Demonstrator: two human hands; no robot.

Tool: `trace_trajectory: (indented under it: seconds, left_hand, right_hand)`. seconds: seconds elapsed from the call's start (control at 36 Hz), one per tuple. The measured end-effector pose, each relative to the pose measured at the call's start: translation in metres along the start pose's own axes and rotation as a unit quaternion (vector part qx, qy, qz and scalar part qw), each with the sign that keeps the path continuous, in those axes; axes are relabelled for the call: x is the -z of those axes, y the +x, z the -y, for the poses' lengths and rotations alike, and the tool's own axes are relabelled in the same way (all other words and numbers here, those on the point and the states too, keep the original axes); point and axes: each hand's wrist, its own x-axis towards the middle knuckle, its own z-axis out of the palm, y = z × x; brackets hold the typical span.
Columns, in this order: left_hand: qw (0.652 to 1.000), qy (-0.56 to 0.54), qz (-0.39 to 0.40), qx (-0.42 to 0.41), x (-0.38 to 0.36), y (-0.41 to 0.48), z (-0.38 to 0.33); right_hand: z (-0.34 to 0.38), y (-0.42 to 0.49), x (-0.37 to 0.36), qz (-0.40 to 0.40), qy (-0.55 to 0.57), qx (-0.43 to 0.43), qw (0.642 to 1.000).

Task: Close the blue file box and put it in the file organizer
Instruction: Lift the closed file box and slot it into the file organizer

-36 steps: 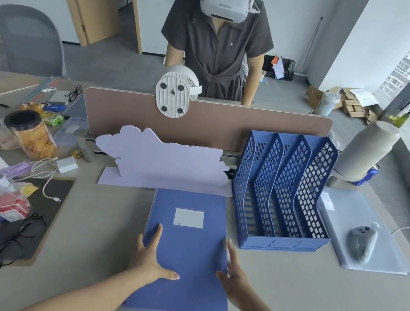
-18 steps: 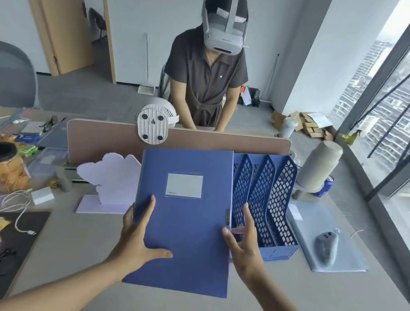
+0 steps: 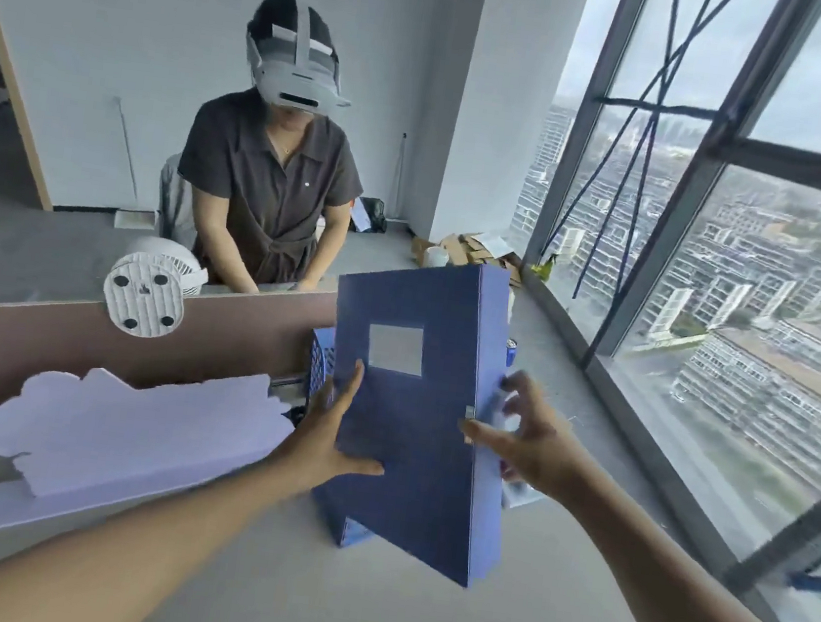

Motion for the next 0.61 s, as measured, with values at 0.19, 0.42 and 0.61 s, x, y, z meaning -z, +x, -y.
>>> trace_trajectory:
  seconds: [0.19,0.42,0.61]
  left_hand:
    - [0.997,-0.05,0.049,0.018,0.0,0.046,-0.012]
    - [0.99,0.044,0.079,0.11,0.021,0.087,0.014]
    - [0.978,-0.055,0.052,0.193,0.036,0.092,0.007]
  right_hand:
    - [-0.008,0.002,-0.023,-0.106,-0.075,0.01,0.991]
    - [-0.021,0.022,-0.063,-0.144,-0.062,0.061,0.986]
    - [-0.031,0.049,-0.098,-0.131,-0.013,0.059,0.989]
